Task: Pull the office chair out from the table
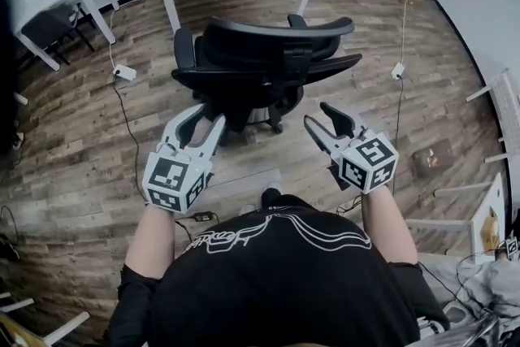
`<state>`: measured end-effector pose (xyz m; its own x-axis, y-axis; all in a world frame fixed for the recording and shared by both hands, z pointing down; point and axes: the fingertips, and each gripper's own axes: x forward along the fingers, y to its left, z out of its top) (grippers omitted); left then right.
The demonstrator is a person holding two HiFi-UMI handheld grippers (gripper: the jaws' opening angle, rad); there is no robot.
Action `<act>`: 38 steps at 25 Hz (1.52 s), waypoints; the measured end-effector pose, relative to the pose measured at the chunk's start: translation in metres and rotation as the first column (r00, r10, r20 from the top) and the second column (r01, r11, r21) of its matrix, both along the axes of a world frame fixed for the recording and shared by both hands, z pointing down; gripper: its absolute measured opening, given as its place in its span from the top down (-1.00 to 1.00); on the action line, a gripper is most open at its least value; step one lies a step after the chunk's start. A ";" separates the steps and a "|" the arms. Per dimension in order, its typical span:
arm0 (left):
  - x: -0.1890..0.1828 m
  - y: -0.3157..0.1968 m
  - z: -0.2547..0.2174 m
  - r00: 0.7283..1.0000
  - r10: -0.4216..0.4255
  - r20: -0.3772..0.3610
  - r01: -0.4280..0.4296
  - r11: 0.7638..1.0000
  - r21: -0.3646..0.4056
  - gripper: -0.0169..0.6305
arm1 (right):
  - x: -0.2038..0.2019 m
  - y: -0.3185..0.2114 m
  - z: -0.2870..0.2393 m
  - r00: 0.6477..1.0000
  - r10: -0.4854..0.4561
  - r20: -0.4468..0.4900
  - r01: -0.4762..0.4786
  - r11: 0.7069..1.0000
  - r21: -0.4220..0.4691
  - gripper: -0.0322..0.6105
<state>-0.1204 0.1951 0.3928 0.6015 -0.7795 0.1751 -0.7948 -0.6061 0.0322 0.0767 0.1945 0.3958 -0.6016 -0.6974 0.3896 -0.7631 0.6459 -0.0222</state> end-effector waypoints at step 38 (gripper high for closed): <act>0.159 0.254 -0.073 0.934 0.224 -0.278 -0.250 0.966 -0.064 0.93 | 0.003 0.264 -0.074 0.848 -0.372 0.376 0.369 0.926 0.084 0.79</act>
